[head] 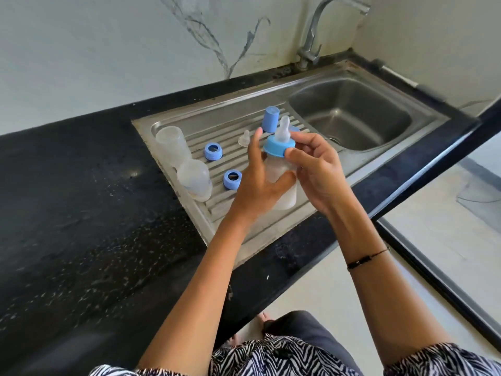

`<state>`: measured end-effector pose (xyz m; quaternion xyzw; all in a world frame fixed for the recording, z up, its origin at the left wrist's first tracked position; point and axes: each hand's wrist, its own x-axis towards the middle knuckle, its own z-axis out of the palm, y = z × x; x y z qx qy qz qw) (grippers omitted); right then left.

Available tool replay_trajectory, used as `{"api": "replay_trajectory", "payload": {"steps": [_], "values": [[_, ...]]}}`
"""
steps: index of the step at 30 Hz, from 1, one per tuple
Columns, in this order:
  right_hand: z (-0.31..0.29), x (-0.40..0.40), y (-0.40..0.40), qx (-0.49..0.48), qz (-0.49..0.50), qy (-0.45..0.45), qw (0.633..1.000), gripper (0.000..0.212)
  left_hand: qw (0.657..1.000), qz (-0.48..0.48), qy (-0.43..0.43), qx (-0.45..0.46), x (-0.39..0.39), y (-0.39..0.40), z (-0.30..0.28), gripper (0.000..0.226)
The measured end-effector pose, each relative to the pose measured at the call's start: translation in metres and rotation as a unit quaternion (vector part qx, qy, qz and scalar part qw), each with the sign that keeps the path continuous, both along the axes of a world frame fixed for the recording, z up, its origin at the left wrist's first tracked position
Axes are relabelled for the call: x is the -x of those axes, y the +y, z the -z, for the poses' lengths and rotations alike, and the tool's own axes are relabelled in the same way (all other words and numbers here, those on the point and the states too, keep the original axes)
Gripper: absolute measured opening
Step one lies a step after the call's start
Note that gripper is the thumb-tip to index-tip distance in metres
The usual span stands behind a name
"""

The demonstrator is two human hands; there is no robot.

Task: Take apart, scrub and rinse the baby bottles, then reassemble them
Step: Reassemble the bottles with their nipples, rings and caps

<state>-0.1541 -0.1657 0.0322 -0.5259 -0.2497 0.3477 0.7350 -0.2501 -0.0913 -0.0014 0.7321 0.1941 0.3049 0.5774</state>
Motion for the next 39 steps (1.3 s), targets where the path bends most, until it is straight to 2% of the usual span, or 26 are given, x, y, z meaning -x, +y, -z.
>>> {"api": "replay_trajectory", "payload": {"steps": [4,9,13,15,17,19,22,25,28,30,32,33,35,36,38,39], "values": [[0.001,-0.001,0.004,-0.004,-0.002,-0.048,0.999,0.031,0.999,-0.022,-0.005,-0.048,-0.006,-0.004,0.0,0.096],[-0.002,-0.009,0.008,0.108,0.061,-0.065,0.99,0.042,0.989,-0.05,0.013,-0.135,-0.021,-0.006,-0.006,0.086],[-0.006,-0.025,0.006,0.199,0.046,-0.144,0.968,0.051,0.984,-0.066,0.017,-0.162,-0.033,-0.006,-0.004,0.075],[-0.006,-0.039,0.0,0.177,-0.014,-0.133,0.975,0.051,0.984,-0.072,0.026,-0.16,-0.04,-0.003,-0.008,0.073],[-0.01,-0.054,-0.007,0.081,-0.081,-0.062,0.992,0.03,0.986,-0.071,0.019,-0.149,-0.045,-0.002,-0.013,0.073],[-0.011,-0.068,-0.011,-0.002,-0.111,0.0,0.994,0.024,0.989,-0.049,0.004,-0.143,-0.049,-0.001,-0.015,0.073],[-0.008,-0.075,-0.006,-0.003,-0.089,0.0,0.996,0.024,0.986,-0.04,0.005,-0.16,-0.054,-0.002,-0.009,0.074],[-0.005,-0.065,0.006,0.033,-0.027,-0.037,0.998,0.006,0.984,-0.085,0.026,-0.154,-0.059,-0.005,-0.006,0.081],[0.003,-0.053,0.013,0.062,0.075,-0.081,0.992,0.022,0.981,-0.109,0.04,-0.156,-0.063,-0.004,0.0,0.074],[0.007,-0.048,0.016,0.078,0.075,-0.117,0.987,0.03,0.98,-0.108,0.056,-0.156,-0.064,-0.001,0.002,0.068],[0.008,-0.053,0.015,0.087,0.04,-0.096,0.991,0.036,0.983,-0.107,0.083,-0.125,-0.067,0.001,0.0,0.063],[0.006,-0.058,0.014,0.071,0.011,-0.056,0.996,0.039,0.986,-0.1,0.077,-0.106,-0.068,0.002,-0.001,0.061],[0.001,-0.075,0.011,0.009,-0.061,0.037,0.997,0.044,0.995,-0.073,0.032,-0.059,-0.068,0.005,-0.003,0.058],[0.0,-0.083,0.009,-0.022,-0.094,0.066,0.993,0.04,0.997,-0.058,0.015,-0.038,-0.068,0.006,-0.002,0.057],[-0.001,-0.09,0.007,-0.057,-0.136,0.055,0.988,0.03,0.999,-0.042,0.004,-0.019,-0.071,0.007,0.002,0.059],[0.0,-0.091,0.007,-0.054,-0.124,0.032,0.99,0.027,0.998,-0.05,0.01,-0.025,-0.074,0.005,0.001,0.061]]}}
